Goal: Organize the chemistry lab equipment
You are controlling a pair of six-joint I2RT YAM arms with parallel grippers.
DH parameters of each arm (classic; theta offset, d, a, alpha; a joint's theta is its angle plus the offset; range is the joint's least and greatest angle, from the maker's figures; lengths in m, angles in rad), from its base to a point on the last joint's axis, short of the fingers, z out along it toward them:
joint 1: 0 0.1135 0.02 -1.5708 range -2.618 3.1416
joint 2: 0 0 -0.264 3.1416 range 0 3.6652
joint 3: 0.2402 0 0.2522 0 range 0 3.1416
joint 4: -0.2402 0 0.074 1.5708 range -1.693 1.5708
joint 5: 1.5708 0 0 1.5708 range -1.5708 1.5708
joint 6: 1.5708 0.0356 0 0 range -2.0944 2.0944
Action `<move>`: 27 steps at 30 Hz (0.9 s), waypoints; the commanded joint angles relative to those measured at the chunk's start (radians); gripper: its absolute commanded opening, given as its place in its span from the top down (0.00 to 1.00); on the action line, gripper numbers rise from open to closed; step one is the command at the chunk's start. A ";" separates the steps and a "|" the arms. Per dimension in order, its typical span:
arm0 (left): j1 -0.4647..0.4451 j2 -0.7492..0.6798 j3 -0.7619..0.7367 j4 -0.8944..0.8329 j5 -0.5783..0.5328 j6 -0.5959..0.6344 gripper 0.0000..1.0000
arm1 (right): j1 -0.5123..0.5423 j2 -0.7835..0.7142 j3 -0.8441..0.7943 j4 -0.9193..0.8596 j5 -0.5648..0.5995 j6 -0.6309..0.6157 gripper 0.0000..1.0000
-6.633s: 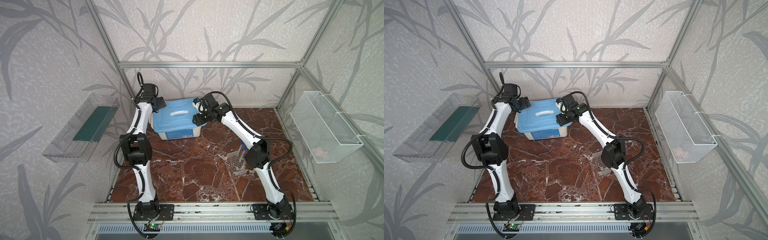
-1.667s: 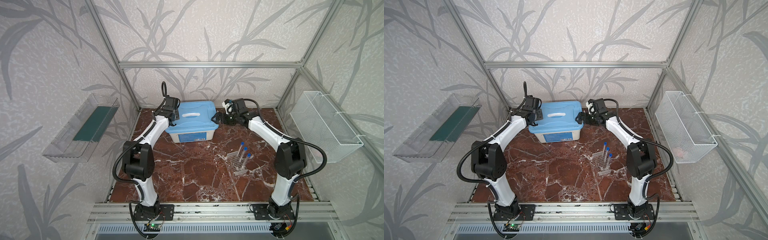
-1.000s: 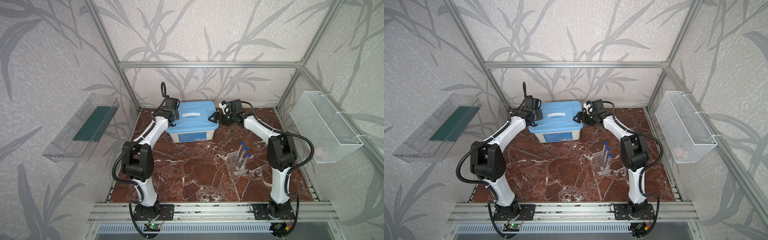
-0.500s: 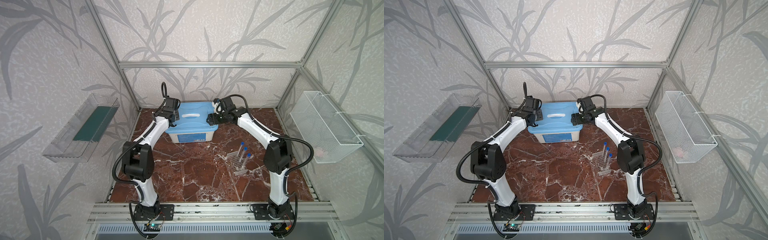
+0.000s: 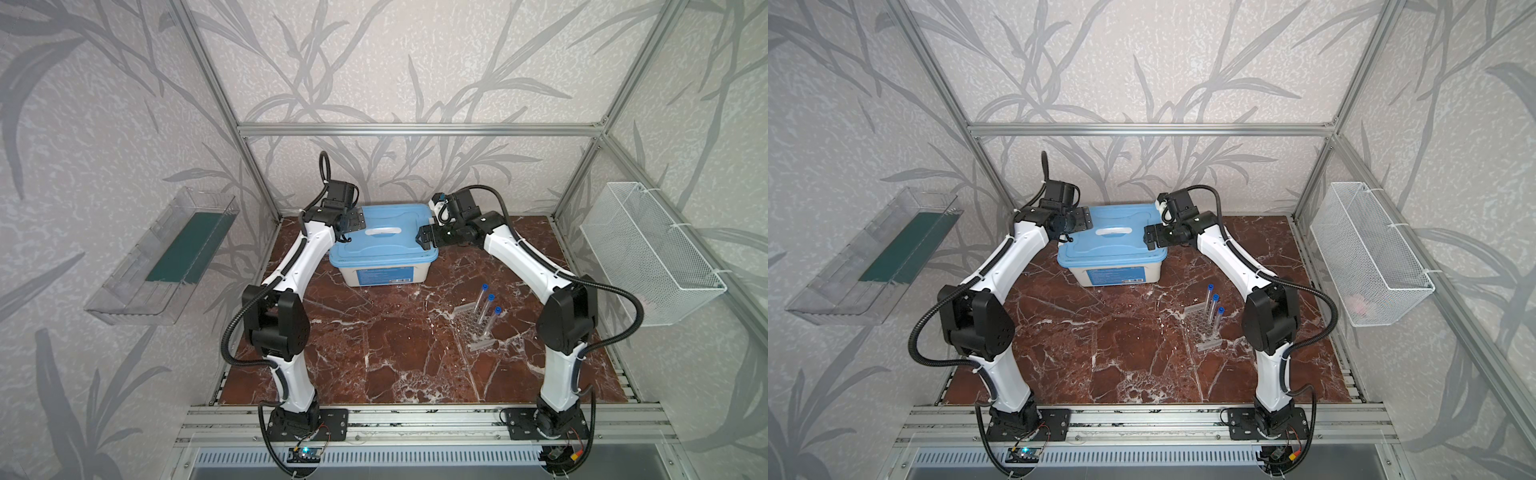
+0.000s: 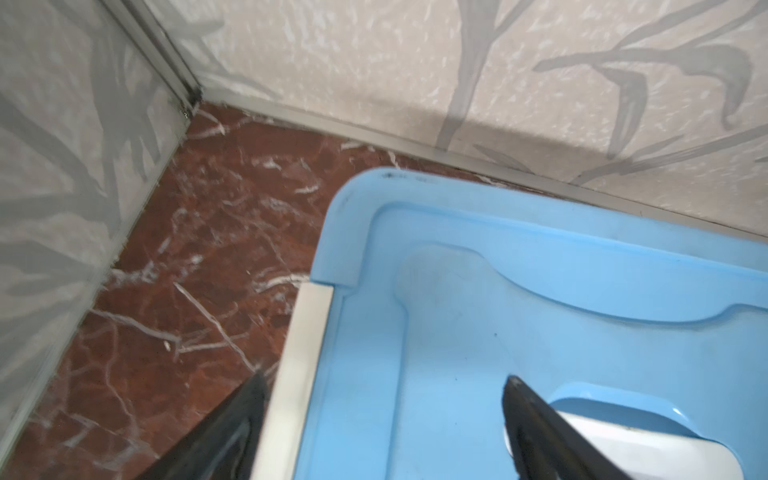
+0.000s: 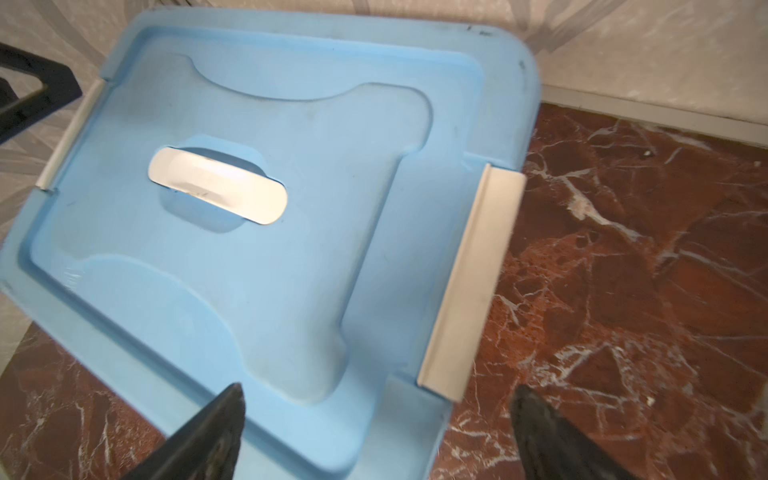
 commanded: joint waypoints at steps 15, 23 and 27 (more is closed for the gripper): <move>0.088 -0.605 -0.752 0.255 -0.003 -0.030 0.01 | -0.378 -0.710 -0.619 -0.066 0.068 0.059 0.02; 0.091 -0.641 -1.045 0.459 -0.247 -0.057 0.01 | -0.518 -0.749 -0.939 0.124 0.131 0.090 0.03; 0.091 -0.615 -1.159 0.672 -0.325 0.048 0.01 | -0.528 -0.716 -1.027 0.271 0.164 0.063 0.03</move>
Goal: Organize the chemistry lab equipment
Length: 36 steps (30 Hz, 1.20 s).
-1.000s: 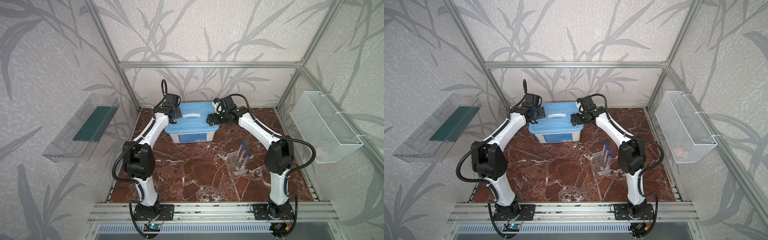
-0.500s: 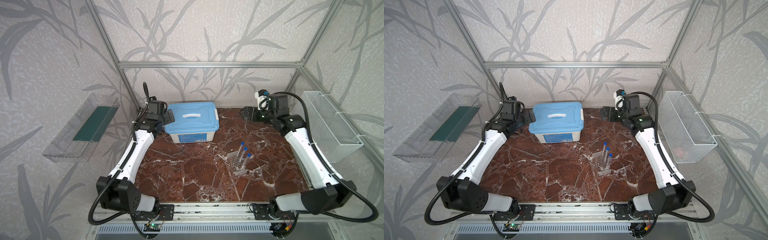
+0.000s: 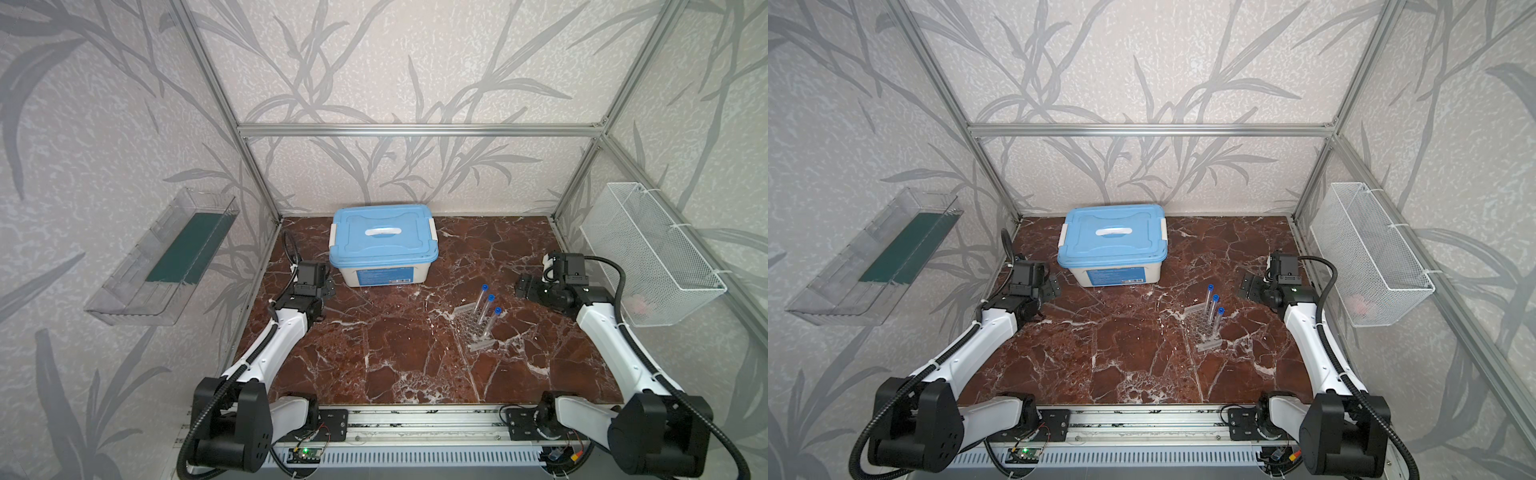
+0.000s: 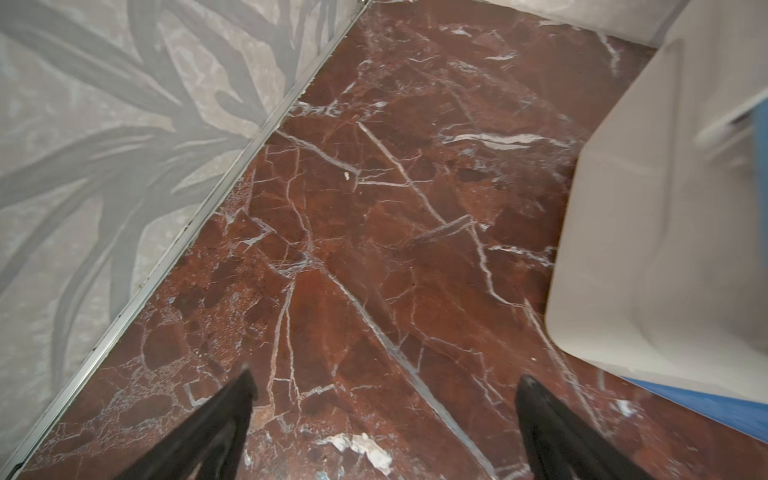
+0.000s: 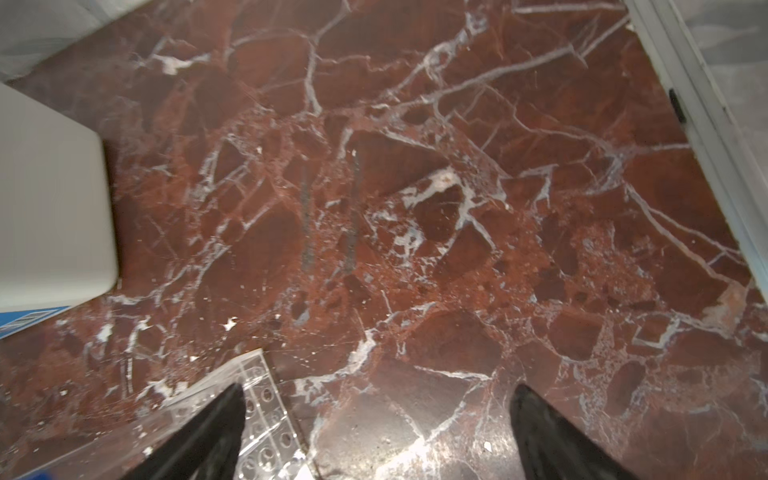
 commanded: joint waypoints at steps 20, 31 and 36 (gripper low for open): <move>0.119 0.301 -0.219 0.919 0.205 0.297 0.01 | 0.013 0.243 -0.416 1.197 0.003 -0.235 0.03; 0.134 0.358 -0.315 1.158 0.377 0.346 0.01 | 0.151 0.343 -0.471 1.383 0.163 -0.343 0.01; 0.134 0.354 -0.314 1.150 0.356 0.349 0.01 | 0.151 0.369 -0.456 1.404 0.148 -0.352 0.01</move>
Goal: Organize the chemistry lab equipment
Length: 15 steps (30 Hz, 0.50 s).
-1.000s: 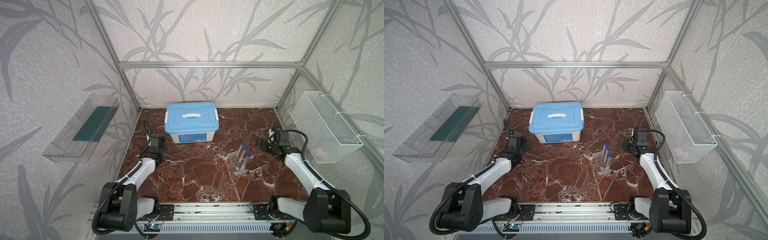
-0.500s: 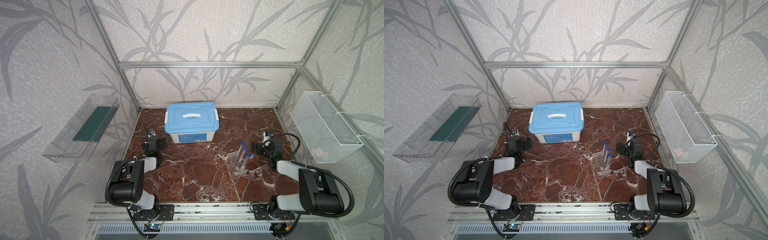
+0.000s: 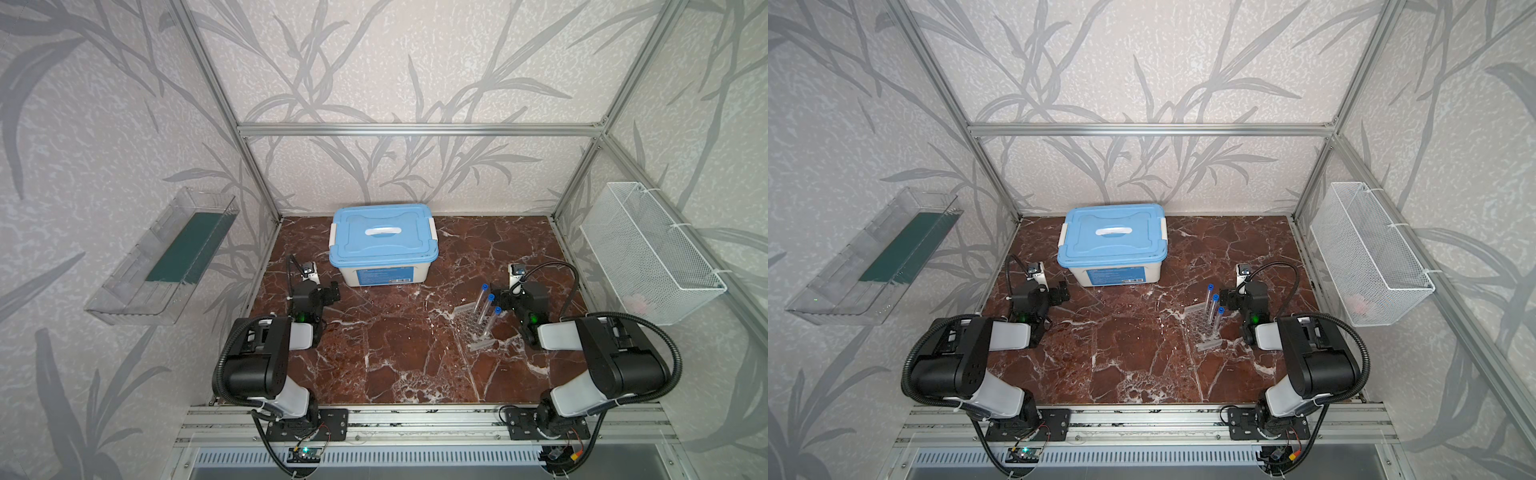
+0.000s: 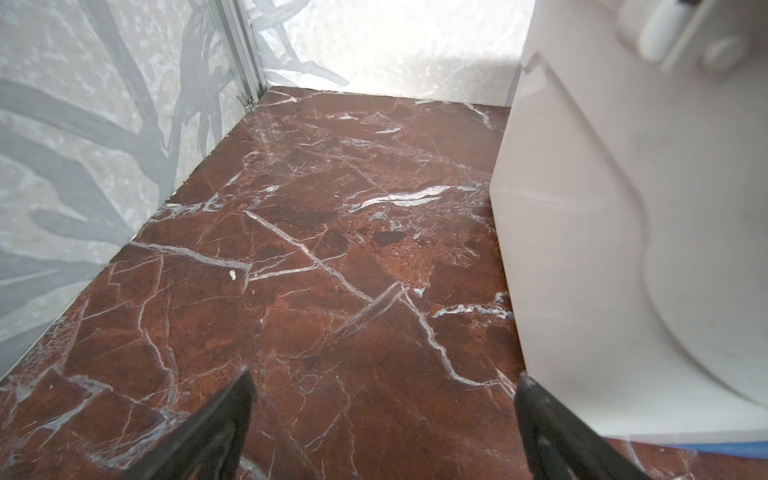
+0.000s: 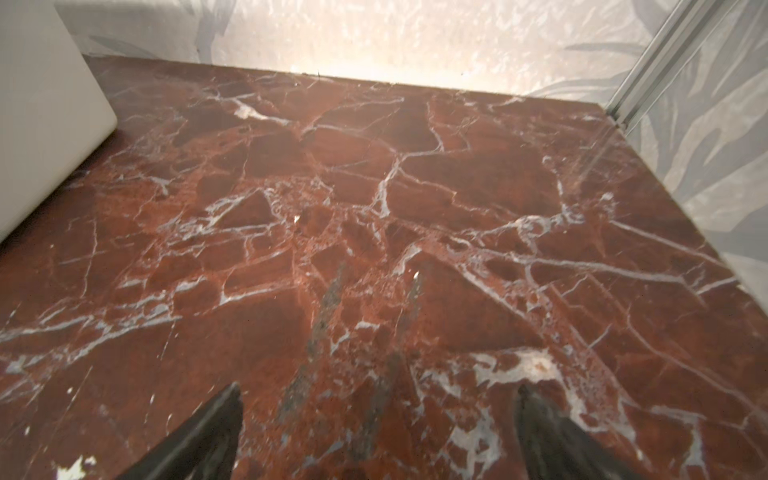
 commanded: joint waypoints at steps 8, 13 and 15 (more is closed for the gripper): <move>0.004 0.006 0.003 0.056 0.010 0.031 0.01 | -0.002 -0.020 0.022 0.001 0.027 -0.022 0.01; 0.004 0.010 0.011 0.051 0.001 0.021 0.01 | -0.001 -0.020 0.022 0.000 0.027 -0.021 0.01; 0.004 0.010 0.000 0.070 0.002 0.030 0.01 | -0.001 -0.020 0.022 0.000 0.027 -0.021 0.01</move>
